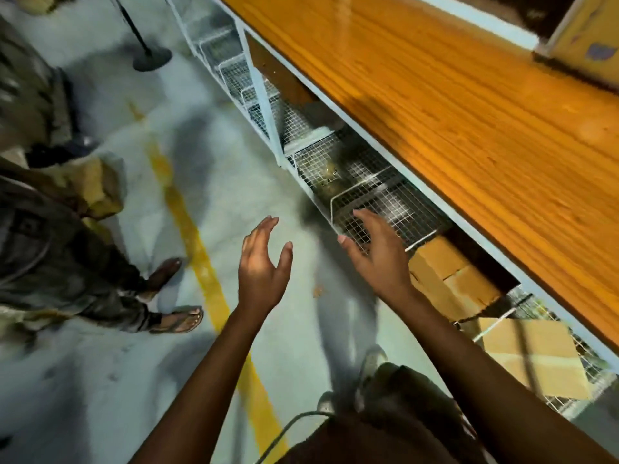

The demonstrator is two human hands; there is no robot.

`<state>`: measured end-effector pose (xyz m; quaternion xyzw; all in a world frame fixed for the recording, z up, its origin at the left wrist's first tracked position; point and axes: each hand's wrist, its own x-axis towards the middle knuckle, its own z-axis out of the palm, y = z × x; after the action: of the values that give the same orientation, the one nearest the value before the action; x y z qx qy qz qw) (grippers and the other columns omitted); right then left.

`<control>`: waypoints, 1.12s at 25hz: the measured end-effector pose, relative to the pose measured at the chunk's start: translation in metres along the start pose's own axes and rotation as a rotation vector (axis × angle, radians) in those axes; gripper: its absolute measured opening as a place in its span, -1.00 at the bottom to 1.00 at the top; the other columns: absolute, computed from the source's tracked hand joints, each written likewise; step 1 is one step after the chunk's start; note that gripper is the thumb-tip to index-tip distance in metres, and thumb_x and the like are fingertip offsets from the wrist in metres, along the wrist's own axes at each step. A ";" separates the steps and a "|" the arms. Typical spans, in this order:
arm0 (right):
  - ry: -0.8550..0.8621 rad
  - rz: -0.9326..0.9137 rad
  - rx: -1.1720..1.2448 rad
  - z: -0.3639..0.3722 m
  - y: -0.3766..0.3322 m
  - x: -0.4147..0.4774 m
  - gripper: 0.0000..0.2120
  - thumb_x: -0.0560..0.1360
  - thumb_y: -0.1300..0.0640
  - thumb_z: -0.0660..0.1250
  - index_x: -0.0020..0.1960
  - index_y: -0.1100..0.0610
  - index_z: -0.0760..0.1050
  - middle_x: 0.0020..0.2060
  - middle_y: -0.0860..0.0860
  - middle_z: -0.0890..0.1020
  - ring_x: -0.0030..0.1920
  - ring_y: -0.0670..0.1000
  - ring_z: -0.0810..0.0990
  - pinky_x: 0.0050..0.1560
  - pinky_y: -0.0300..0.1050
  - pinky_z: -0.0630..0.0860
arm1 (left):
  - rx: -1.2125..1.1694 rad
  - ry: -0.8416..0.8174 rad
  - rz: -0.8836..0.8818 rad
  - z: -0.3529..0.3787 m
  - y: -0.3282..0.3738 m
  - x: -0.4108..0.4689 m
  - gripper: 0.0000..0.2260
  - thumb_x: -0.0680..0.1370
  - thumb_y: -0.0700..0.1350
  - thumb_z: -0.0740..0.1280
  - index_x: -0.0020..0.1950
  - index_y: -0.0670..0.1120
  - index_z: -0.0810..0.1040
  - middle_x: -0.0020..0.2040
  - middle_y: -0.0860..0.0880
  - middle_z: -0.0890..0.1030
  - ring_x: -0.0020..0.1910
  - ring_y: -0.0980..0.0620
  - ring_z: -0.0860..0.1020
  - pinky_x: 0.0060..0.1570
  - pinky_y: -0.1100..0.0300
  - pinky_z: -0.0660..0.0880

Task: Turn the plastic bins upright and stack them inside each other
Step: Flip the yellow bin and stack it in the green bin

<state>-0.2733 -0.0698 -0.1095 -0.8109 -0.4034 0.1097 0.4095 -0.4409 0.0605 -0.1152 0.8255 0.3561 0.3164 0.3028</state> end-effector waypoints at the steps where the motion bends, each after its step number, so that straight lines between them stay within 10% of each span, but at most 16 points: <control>1: -0.019 -0.012 -0.001 0.012 -0.005 0.022 -0.42 0.53 -0.17 0.25 0.44 0.12 0.40 0.42 0.11 0.46 0.44 0.10 0.39 0.36 -0.12 0.25 | 0.012 0.016 -0.015 -0.002 -0.014 0.019 -0.59 0.55 -0.06 0.27 0.39 -0.14 0.43 0.37 -0.09 0.50 0.37 -0.08 0.43 0.29 -0.12 0.41; 7: -0.098 -0.113 0.056 0.086 -0.018 0.179 -0.37 0.52 -0.24 0.25 0.46 0.10 0.38 0.42 0.09 0.46 0.38 0.11 0.46 0.29 0.20 0.49 | 0.001 0.103 -0.136 -0.005 -0.088 0.150 -0.58 0.54 -0.06 0.29 0.39 -0.11 0.42 0.36 -0.07 0.50 0.36 -0.07 0.43 0.29 -0.13 0.42; 28: -0.183 -0.149 0.091 0.361 -0.165 0.669 -0.30 0.48 -0.33 0.18 0.45 0.08 0.37 0.40 0.09 0.48 0.38 0.10 0.47 0.32 0.20 0.47 | -0.041 0.245 -0.268 -0.106 -0.353 0.635 -0.58 0.54 0.01 0.29 0.39 -0.05 0.42 0.33 -0.07 0.53 0.30 -0.11 0.49 0.23 -0.12 0.48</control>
<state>-0.1148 0.6914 -0.1141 -0.7460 -0.4926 0.1707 0.4143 -0.3121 0.7839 -0.1113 0.7196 0.4906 0.3786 0.3133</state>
